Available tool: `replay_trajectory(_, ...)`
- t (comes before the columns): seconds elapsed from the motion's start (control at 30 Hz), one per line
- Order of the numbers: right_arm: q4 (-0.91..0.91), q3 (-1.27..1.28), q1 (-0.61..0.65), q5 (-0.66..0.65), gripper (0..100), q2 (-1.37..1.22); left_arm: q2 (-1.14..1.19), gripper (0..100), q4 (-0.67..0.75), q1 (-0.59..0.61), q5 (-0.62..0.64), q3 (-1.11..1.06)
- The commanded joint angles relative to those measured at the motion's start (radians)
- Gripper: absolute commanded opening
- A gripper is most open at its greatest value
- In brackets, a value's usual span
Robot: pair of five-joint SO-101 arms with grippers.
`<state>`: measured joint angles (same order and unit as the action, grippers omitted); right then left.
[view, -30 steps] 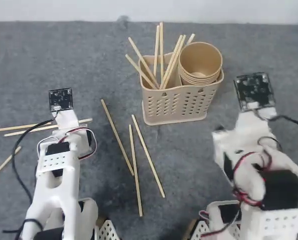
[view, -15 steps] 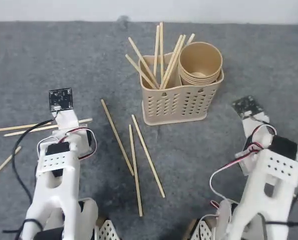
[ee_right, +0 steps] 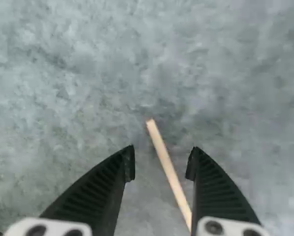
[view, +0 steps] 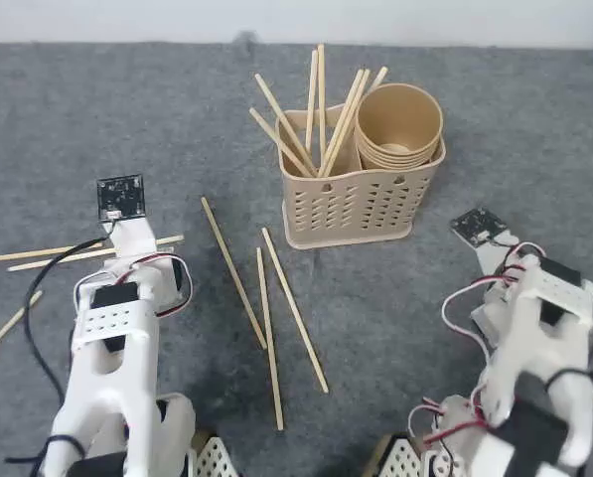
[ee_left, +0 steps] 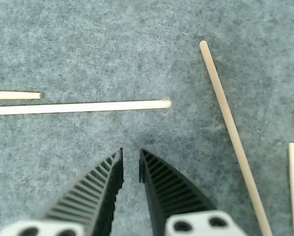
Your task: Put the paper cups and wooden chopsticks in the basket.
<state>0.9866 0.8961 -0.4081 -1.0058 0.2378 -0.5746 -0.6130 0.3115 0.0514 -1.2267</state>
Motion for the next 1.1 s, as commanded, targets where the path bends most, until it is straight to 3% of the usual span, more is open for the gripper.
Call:
replay_trajectory(0.0, -0.059, -0.008, -0.008, -0.017, 18.8, -0.061, -0.035, 5, 0.02, 0.008, -0.017, 0.008)
replay_trajectory(0.13, -0.142, -0.008, -0.013, -0.017, 16.6, -0.139, -0.035, 5, 0.02, 0.008, -0.017, 0.008)
replay_trajectory(0.27, -0.189, -0.009, -0.013, -0.011, 0.0, -0.166, -0.035, 5, 0.02, 0.008, -0.017, 0.008)
replay_trajectory(0.6, -0.205, -0.005, -0.056, -0.008, 0.8, 0.039, -0.035, 5, 0.021, 0.006, -0.017, 0.008)
replay_trajectory(0.83, -0.081, -0.009, -0.053, -0.005, 0.8, 0.305, -0.035, 5, 0.021, 0.006, -0.017, 0.008)
replay_trajectory(0.9, -0.047, -0.011, -0.047, 0.04, 0.8, 0.398, -0.035, 5, 0.021, 0.006, -0.017, 0.008)
replay_trajectory(1.07, -0.008, -0.011, 0.036, 0.318, 0.8, 0.648, -0.035, 5, 0.021, 0.006, -0.017, 0.008)
